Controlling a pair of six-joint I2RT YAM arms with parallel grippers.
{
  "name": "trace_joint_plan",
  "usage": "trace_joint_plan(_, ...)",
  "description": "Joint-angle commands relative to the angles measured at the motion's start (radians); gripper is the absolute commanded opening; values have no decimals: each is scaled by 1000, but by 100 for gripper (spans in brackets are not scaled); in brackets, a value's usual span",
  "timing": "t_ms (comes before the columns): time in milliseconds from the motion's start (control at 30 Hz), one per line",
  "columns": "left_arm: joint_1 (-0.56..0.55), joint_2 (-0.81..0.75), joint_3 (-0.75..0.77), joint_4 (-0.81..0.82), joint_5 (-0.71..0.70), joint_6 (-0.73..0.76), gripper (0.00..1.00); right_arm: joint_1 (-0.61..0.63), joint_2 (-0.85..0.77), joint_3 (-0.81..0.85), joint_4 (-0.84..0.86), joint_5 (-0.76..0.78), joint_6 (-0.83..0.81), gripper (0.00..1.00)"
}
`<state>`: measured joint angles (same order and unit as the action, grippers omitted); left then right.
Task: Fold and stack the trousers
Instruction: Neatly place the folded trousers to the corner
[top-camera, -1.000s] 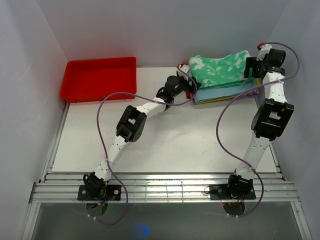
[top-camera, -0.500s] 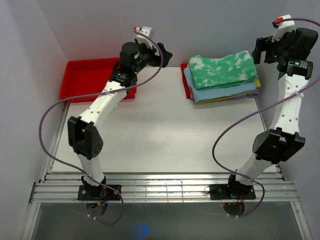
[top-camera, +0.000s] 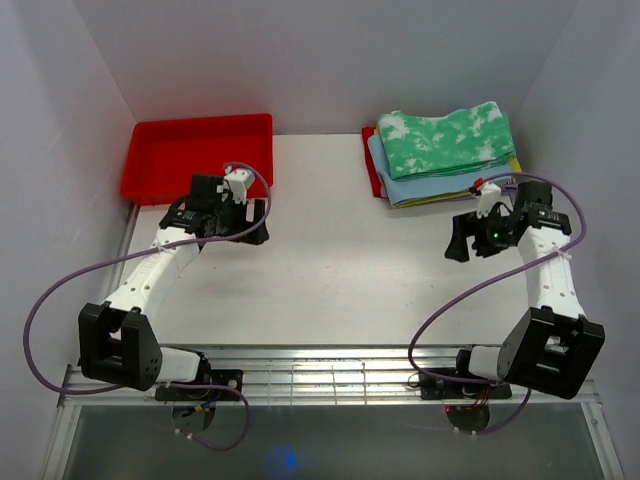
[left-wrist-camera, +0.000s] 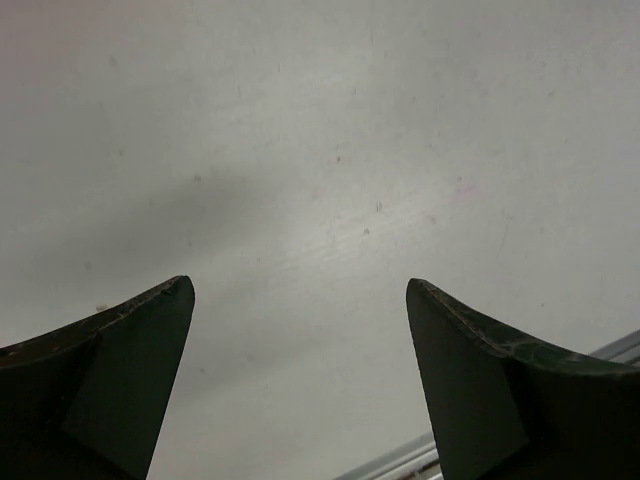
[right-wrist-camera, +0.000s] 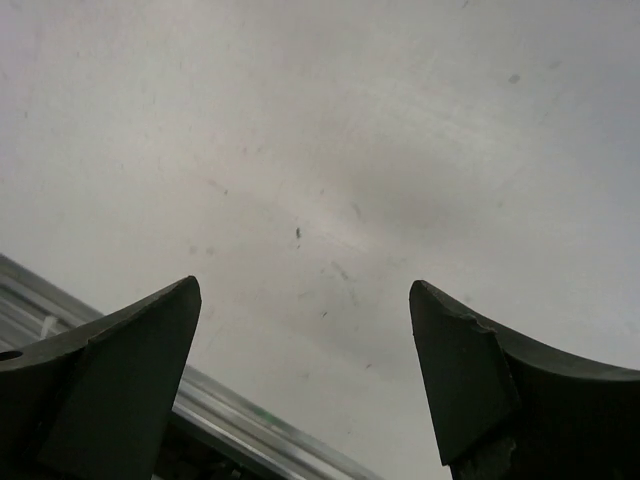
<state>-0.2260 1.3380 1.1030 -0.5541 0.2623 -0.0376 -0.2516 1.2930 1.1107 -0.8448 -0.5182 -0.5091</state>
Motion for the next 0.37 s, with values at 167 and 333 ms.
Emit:
trace_joint_plan(167,33,-201,-81,-127,26,10,98,26,-182,-170,-13,-9,-72,90)
trace_joint_plan(333,53,-207,-49,-155,29,16,98,29,-221,-186,-22,-22,-60,90)
